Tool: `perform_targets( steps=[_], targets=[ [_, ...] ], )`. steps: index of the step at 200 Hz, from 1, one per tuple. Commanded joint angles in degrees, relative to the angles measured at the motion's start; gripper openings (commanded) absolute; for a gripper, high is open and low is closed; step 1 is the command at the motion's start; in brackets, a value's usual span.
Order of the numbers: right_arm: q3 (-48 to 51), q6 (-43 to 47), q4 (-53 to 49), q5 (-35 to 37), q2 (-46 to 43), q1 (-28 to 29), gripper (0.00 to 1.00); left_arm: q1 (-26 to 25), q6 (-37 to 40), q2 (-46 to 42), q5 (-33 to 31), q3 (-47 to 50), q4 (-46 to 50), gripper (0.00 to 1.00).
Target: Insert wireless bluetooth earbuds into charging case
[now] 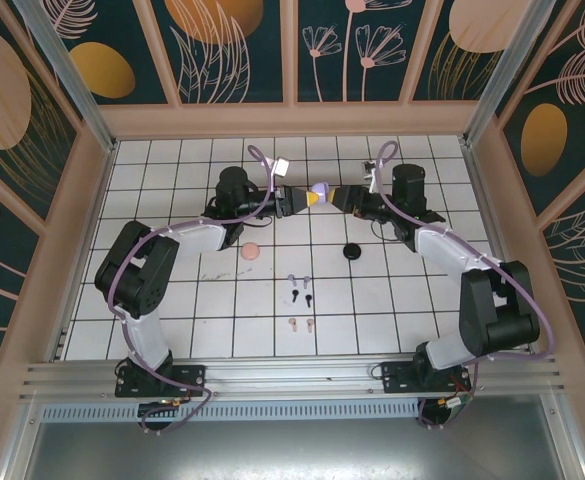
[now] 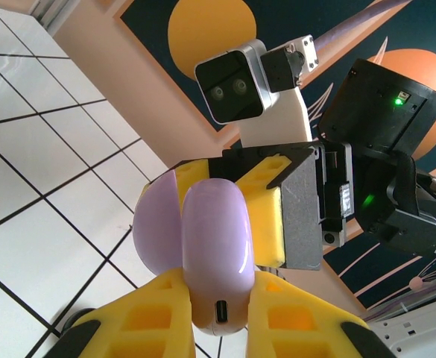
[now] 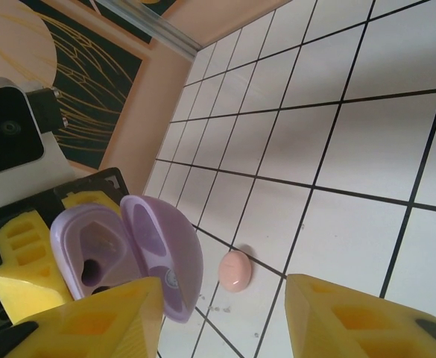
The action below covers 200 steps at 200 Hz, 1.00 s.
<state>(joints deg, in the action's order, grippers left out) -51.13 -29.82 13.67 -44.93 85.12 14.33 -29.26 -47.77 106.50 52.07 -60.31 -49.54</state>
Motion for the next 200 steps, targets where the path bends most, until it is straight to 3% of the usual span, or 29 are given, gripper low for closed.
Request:
perform_targets(
  steps=[1,94,200],
  targets=[
    [-2.5,-0.4,2.4,-1.4,1.2,0.2,0.46,-0.3,-0.6,0.2,0.9,0.4,-3.1,0.00],
    [-4.6,-0.4,2.0,-1.0,3.8,2.2,0.37,-0.3,-1.0,0.5,1.0,-0.1,-3.5,0.00],
    [-3.9,0.1,1.9,-1.4,3.8,2.7,0.08,-0.4,-1.7,0.6,0.6,-0.4,-4.1,0.00]
  ],
)
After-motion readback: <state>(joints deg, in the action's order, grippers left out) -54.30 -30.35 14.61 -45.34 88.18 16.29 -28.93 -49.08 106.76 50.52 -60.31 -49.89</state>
